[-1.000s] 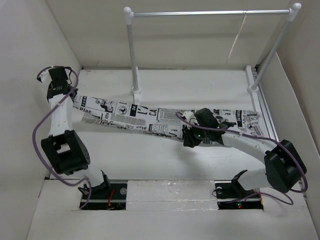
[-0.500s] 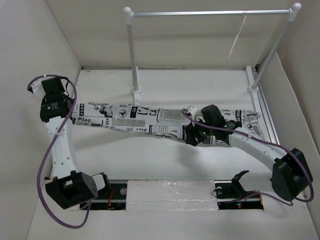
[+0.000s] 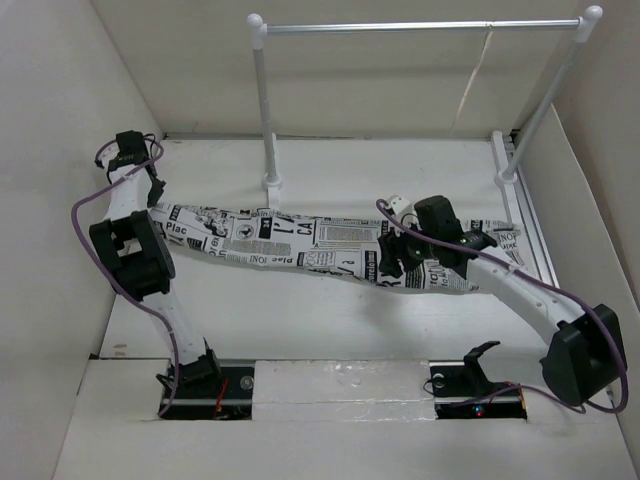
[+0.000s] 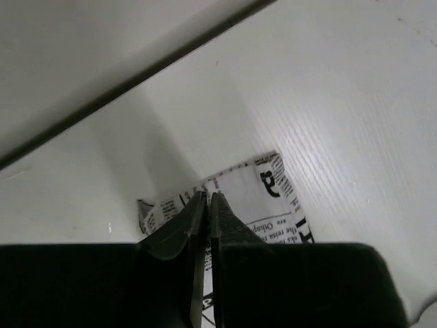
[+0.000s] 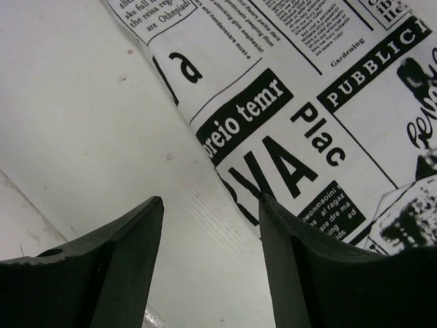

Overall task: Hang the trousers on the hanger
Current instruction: Fold the trousers at the center of the board.

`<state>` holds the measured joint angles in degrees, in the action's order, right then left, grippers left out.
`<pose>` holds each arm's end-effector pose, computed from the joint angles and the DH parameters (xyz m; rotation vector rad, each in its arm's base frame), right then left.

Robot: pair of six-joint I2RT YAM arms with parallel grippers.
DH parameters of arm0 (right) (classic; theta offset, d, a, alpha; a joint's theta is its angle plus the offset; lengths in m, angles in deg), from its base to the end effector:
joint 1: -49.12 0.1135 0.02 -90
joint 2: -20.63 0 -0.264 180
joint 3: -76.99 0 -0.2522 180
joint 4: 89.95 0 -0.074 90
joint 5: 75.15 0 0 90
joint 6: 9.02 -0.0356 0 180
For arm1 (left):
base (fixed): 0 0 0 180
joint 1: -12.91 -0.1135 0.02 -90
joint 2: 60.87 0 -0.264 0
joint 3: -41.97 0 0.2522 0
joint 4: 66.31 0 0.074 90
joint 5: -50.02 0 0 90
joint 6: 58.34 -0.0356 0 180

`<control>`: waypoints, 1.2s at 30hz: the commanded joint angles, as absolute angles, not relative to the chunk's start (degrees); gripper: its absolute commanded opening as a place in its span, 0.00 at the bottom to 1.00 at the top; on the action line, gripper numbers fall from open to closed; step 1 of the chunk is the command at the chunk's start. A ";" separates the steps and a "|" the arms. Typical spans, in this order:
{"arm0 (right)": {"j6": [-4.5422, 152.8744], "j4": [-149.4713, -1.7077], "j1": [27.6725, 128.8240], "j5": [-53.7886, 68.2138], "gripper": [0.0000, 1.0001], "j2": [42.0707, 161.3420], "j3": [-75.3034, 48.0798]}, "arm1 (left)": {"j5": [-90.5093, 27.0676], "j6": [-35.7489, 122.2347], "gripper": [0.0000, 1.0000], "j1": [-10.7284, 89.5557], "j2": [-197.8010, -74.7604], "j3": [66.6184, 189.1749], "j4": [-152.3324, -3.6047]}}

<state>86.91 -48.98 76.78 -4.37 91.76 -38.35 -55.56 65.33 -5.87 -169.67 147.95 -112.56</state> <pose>0.2231 0.1301 0.2556 -0.8493 2.2634 0.5782 0.4021 0.1468 0.2692 -1.1670 2.0927 0.2089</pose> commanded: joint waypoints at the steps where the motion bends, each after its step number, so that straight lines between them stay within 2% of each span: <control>1: 85.64 -46.31 76.46 -2.73 0.64 89.62 -34.58 | -57.73 66.47 0.00 -5.89 -176.07 159.25 -112.94; 9: 83.88 -44.37 78.13 1.23 0.64 88.57 -35.37 | -57.73 66.46 0.00 -5.89 -184.87 169.08 -115.65; 11: 84.06 -44.02 77.43 1.84 0.66 87.69 -35.81 | -56.95 65.77 0.09 -5.89 -187.51 169.89 -117.77; 14: 85.02 -43.14 75.49 2.81 0.69 86.72 -35.63 | -56.25 64.28 0.35 -5.89 -188.40 168.93 -119.09; 15: 85.63 -43.14 74.27 2.55 0.69 86.46 -35.55 | -55.81 63.75 0.48 -5.89 -188.40 168.58 -119.44; 18: 86.08 -42.96 73.03 -0.08 0.69 86.28 -34.76 | -55.80 60.94 0.59 -5.89 -184.12 165.26 -118.84; 21: 86.25 -43.92 73.03 -1.75 0.68 86.19 -35.19 | -58.35 59.88 0.62 -5.89 -179.98 160.00 -118.40; 23: 86.43 -44.89 73.03 -1.67 0.59 85.84 -36.59 | -59.14 60.05 0.62 -5.89 -173.42 154.99 -115.68; 24: 86.78 -45.24 73.03 -1.23 0.51 85.58 -37.12 | -59.40 60.66 0.61 -5.89 -171.11 148.52 -114.36; 25: 86.87 -45.51 72.42 -0.62 0.16 85.23 -37.82 | -59.41 61.36 0.60 -5.89 -168.31 145.06 -111.74; 26: 86.87 -45.51 71.72 -0.96 0.01 85.23 -38.79 | -59.23 61.81 0.59 -6.50 -163.14 141.54 -110.32; 27: 87.39 -45.60 70.84 -1.92 0.00 85.05 -39.23 | -57.84 62.24 0.57 -6.51 -160.57 134.03 -108.74; 29: 87.92 -46.30 69.52 -4.20 0.00 84.35 -39.94 | -54.85 64.17 0.53 -8.35 -153.03 127.13 -104.96; 32: 87.75 -47.35 68.81 -5.36 0.03 83.64 -40.38 | -50.37 64.80 0.54 -8.88 -144.85 115.52 -98.90; 33: 87.57 -47.36 68.81 -5.19 0.10 83.73 -40.47 | -49.74 64.88 0.54 -8.88 -143.68 112.62 -98.18; 34: 87.75 -47.18 68.81 -4.58 0.25 83.91 -40.47 | -48.87 65.15 0.55 -8.88 -143.15 111.98 -97.83; 36: 87.22 -47.00 66.79 -2.82 0.40 84.43 -40.64 | -45.18 65.41 0.55 -8.88 -143.31 111.36 -97.56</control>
